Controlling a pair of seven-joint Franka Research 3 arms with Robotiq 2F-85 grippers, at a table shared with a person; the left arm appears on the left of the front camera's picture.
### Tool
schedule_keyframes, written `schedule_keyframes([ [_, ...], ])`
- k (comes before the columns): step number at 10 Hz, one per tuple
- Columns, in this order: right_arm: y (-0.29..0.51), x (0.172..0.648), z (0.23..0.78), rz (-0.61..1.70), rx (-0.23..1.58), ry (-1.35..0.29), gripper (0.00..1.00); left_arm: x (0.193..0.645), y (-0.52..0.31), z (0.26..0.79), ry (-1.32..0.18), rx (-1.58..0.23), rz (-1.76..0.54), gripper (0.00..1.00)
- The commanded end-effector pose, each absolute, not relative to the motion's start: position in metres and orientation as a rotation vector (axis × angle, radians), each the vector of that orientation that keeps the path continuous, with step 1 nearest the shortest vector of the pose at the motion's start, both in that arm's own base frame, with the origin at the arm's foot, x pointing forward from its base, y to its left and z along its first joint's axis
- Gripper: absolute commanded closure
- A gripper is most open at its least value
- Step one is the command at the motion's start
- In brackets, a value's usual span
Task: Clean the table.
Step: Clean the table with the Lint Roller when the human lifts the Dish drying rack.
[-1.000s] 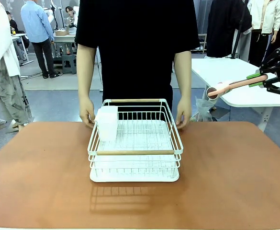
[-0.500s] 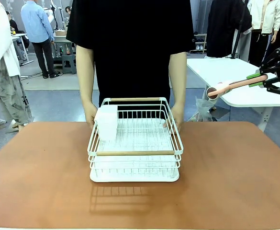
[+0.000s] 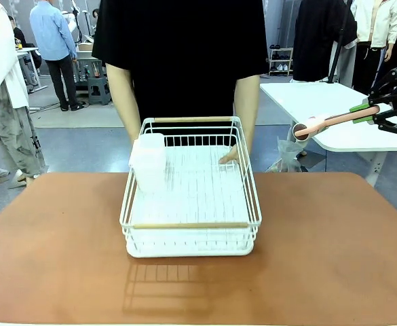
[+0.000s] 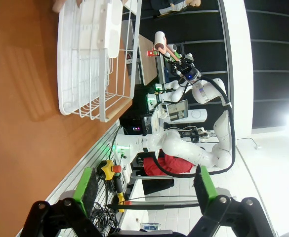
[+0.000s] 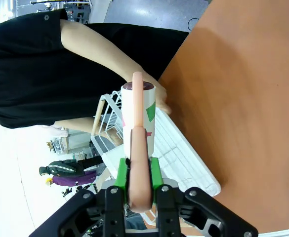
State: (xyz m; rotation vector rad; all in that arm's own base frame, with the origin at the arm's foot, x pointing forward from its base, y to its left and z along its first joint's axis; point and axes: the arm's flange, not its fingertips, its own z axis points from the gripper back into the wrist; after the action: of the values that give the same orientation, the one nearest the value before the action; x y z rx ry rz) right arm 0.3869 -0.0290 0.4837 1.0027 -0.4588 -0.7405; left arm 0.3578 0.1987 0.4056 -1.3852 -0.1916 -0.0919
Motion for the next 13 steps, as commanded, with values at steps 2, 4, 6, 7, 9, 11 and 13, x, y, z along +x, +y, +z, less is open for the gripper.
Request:
schedule_keyframes([
  [2, -0.030, 0.400, 0.501, -0.673, 0.907, -0.404, 0.78, 0.356, 0.200, 0.406, -0.193, -1.387, -0.093, 0.00],
  [4, -0.030, 0.414, 0.514, -0.542, 0.788, -0.314, 0.78, 0.356, 0.200, 0.406, -0.193, -1.387, -0.093, 0.00],
  [6, -0.020, 0.436, 0.515, -0.338, 0.653, -0.231, 0.78, 0.356, 0.200, 0.406, -0.193, -1.387, -0.093, 0.00],
  [7, -0.015, 0.451, 0.512, -0.244, 0.592, -0.235, 0.78, 0.356, 0.200, 0.406, -0.193, -1.387, -0.093, 0.00],
  [9, -0.004, 0.491, 0.499, -0.142, 0.593, -0.143, 0.78, 0.356, 0.200, 0.406, -0.193, -1.387, -0.093, 0.00],
  [11, 0.002, 0.527, 0.484, -0.076, 0.591, -0.096, 0.78, 0.356, 0.200, 0.406, -0.193, -1.387, -0.093, 0.00],
  [13, 0.004, 0.559, 0.469, -0.136, 0.547, -0.011, 0.78, 0.356, 0.200, 0.406, -0.193, -1.387, -0.093, 0.00],
])
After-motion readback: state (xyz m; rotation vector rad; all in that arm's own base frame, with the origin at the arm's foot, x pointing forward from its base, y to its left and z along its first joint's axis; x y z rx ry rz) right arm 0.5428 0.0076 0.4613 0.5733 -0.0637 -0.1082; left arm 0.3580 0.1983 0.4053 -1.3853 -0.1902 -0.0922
